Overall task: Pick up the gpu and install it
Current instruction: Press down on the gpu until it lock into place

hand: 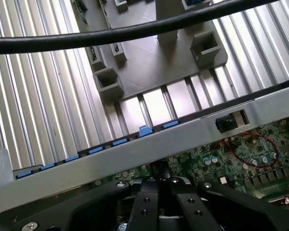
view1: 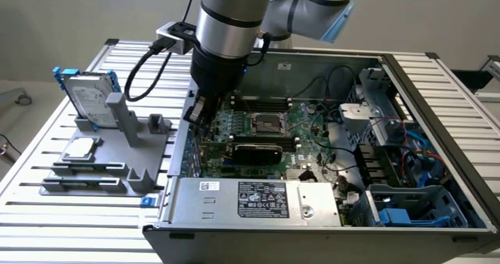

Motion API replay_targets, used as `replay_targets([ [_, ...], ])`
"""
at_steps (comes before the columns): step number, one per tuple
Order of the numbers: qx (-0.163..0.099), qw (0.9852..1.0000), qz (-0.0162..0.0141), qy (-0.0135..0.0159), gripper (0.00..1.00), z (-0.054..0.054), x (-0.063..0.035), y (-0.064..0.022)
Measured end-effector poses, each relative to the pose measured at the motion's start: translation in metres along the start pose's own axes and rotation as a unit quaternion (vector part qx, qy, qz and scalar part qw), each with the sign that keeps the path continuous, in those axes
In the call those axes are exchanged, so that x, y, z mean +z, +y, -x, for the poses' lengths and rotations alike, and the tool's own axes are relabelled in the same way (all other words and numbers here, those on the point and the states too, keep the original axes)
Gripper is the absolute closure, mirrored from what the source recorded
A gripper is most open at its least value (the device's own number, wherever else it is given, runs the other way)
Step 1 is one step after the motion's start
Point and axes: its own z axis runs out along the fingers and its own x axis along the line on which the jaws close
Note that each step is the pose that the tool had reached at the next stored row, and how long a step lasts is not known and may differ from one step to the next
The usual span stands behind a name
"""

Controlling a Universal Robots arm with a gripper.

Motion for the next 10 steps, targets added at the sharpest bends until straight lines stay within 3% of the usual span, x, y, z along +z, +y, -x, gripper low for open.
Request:
replay_targets([
  [5,0.001,1.0,0.0015,-0.0011,0.89,0.0,-0.0023,-0.0002],
  [10,0.001,1.0,0.0041,0.0007,0.89,0.001,-0.0165,-0.0027],
])
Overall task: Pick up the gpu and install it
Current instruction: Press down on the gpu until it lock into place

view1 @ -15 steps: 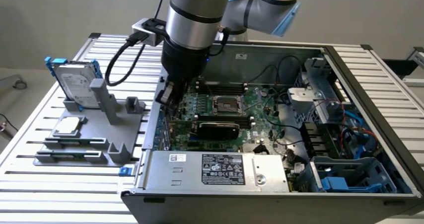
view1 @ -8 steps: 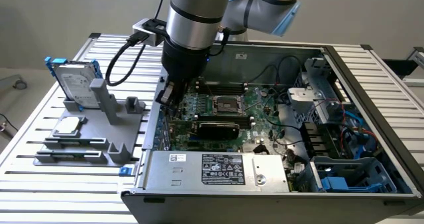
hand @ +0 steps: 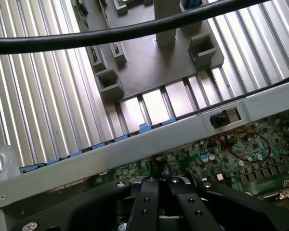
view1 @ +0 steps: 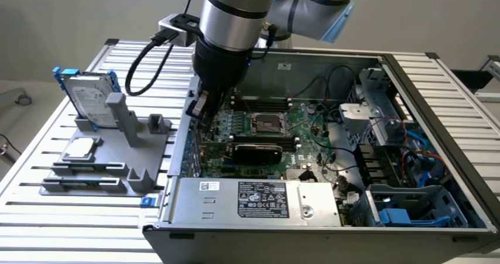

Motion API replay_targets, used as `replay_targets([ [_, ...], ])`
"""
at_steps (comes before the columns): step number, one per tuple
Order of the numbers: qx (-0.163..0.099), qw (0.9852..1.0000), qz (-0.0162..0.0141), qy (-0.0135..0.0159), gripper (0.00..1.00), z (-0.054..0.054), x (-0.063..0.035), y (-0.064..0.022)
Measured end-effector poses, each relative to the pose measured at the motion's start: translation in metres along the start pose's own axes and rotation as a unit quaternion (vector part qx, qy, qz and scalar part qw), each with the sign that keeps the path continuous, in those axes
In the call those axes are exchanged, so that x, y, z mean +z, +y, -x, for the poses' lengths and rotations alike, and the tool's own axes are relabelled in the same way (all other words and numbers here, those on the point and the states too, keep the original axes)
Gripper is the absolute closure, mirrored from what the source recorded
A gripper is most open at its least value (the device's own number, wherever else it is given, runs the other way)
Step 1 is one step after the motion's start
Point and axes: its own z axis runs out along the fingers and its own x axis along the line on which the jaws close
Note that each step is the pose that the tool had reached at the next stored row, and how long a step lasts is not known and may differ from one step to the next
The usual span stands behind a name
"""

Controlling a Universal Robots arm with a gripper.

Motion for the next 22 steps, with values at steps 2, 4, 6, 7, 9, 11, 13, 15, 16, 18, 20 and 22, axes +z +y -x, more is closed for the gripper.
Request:
replay_targets([
  [2,0.0,1.0,0.0002,0.0001,0.89,0.001,-0.0039,-0.0034],
  [4,0.0,1.0,0.0002,0.0,0.89,0.003,-0.0062,-0.0085],
  [6,0.0,1.0,0.0002,0.0002,0.89,0.005,-0.0086,-0.0147],
  [7,-0.001,1.0,0.0001,0.0003,0.89,0.006,-0.0094,-0.0173],
  [9,-0.002,1.0,-0.0013,0.0001,0.89,0.007,-0.0107,-0.021],
  [11,-0.005,0.9999,-0.0125,-0.0033,0.89,0.008,-0.0108,-0.0217],
  [13,-0.009,0.9995,-0.0295,-0.0084,0.89,0.008,-0.0108,-0.0217],
  [15,-0.014,0.9987,-0.0476,-0.0137,0.89,0.008,-0.0108,-0.0218],
  [16,-0.016,0.9981,-0.0563,-0.0164,0.89,0.008,-0.0108,-0.0218],
  [18,-0.021,0.9972,-0.0685,-0.0237,0.89,0.008,-0.0108,-0.022],
  [20,-0.022,0.9971,-0.0672,-0.0279,0.89,0.007,-0.0116,-0.0223],
  [22,-0.022,0.9971,-0.0672,-0.028,0.89,0.007,-0.0125,-0.0221],
])
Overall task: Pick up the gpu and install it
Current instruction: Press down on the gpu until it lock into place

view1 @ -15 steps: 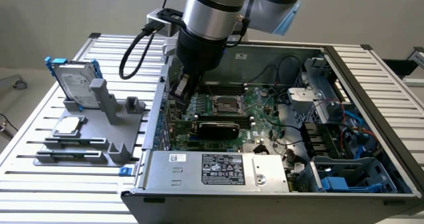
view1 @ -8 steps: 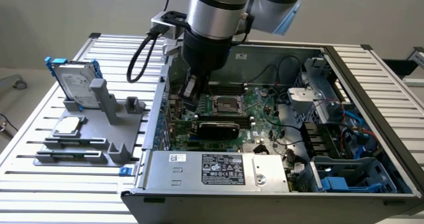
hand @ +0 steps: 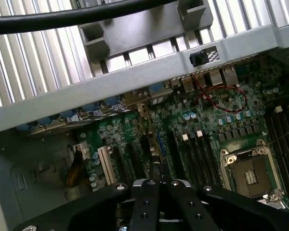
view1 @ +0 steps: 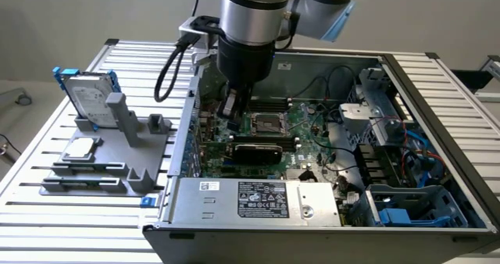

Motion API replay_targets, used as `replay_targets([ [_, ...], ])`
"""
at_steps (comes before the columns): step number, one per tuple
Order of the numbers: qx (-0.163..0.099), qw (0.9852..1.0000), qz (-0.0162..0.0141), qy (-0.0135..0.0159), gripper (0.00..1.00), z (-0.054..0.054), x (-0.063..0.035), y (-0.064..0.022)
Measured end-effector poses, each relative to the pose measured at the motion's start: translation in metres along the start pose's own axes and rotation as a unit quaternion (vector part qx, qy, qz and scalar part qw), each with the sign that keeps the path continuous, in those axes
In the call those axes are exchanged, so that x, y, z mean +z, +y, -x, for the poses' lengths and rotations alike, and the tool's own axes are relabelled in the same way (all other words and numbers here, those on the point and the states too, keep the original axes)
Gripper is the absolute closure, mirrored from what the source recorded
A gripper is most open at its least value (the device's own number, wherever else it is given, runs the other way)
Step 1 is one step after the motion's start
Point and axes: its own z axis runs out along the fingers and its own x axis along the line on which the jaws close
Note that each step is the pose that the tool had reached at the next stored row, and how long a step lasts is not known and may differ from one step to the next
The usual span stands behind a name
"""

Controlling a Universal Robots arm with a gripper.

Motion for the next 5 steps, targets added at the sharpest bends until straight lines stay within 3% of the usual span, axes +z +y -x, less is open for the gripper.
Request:
replay_targets([
  [5,0.0,1.0,0.0,-0.0001,0.89,-0.0001,-0.0024,0.0002],
])
